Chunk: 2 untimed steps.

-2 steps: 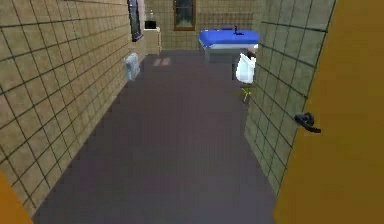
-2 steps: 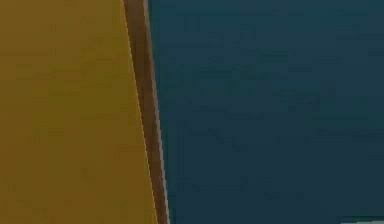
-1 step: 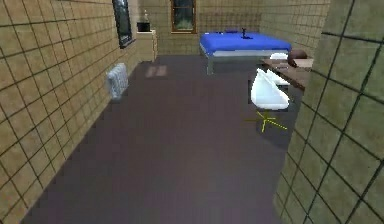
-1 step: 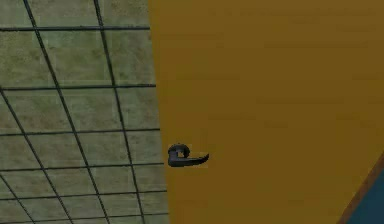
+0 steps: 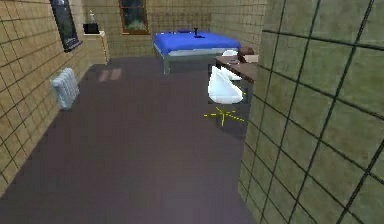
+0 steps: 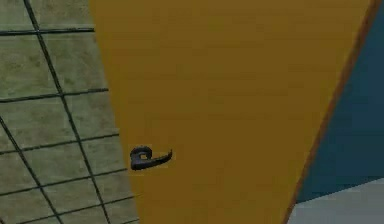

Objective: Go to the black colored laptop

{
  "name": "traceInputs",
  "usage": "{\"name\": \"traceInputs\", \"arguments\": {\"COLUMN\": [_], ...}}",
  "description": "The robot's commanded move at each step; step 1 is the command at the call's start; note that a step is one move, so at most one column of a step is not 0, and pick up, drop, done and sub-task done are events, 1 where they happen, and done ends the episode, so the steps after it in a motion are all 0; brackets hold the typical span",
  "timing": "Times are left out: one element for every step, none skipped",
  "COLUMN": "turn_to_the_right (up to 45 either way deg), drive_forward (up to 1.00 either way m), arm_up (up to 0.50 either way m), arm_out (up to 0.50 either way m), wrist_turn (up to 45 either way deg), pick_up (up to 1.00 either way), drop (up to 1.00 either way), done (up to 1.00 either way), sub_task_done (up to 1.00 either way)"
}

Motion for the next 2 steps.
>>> {"name": "traceInputs", "arguments": {"turn_to_the_right": [0.0,-6.0], "drive_forward": [0.2,0.0], "arm_up": [0.0,0.0], "arm_out": [0.0,0.0], "wrist_turn": [0.0,0.0], "pick_up": [0.0,0.0], "drop": [0.0,0.0], "done": [0.0,0.0], "sub_task_done": [0.0,0.0]}}
